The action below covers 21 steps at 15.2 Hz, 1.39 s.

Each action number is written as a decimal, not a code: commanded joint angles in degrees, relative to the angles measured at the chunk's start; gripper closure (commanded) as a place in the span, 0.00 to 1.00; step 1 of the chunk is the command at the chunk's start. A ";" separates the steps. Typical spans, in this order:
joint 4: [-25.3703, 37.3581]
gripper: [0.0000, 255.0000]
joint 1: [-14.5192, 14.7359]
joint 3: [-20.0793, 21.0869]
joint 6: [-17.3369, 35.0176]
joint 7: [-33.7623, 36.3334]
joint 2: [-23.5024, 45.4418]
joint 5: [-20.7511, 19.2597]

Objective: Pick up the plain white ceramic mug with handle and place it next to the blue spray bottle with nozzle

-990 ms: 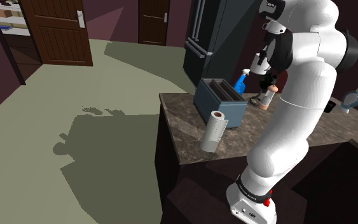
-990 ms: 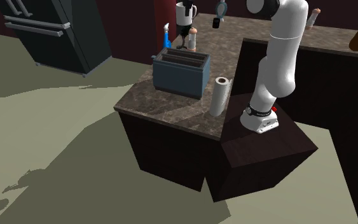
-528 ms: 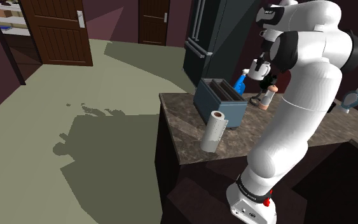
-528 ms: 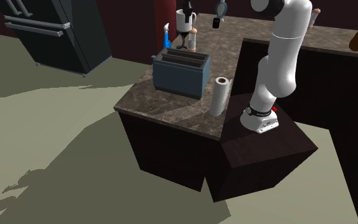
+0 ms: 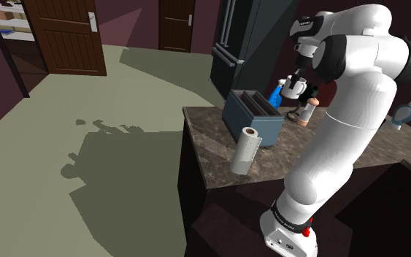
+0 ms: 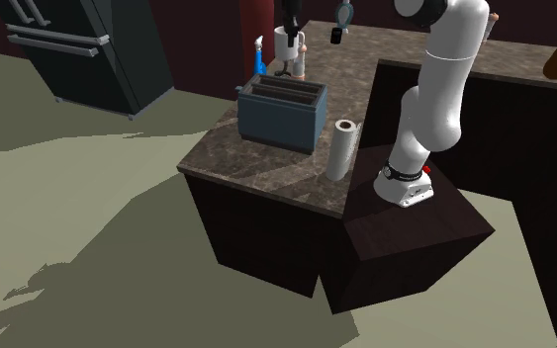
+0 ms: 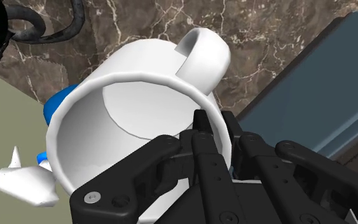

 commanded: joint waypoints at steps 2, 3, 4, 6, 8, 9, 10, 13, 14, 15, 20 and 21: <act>-2.13 1.00 0.04 0.07 2.32 -0.13 0.20 0.19; -2.90 1.00 0.07 0.09 3.09 -0.15 0.20 0.21; -3.66 1.00 0.10 0.11 3.86 -0.18 0.22 0.24; -5.11 1.00 0.13 0.16 5.37 -0.26 0.32 0.35; -6.50 1.00 0.15 0.21 6.87 -0.39 0.48 0.51; -7.17 1.00 0.14 0.23 7.61 -0.47 0.59 0.62; -7.83 1.00 0.13 0.26 8.35 -0.56 0.72 0.74; -9.71 1.00 0.07 0.34 10.55 -0.88 1.20 1.19; -10.31 1.00 0.04 0.38 11.27 -1.00 1.39 1.36; -10.89 1.00 0.00 0.42 11.99 -1.14 1.60 1.56; -13.60 1.00 -0.28 0.68 15.52 -1.96 2.87 2.74; -14.10 1.00 -0.35 0.74 16.22 -2.15 3.17 3.02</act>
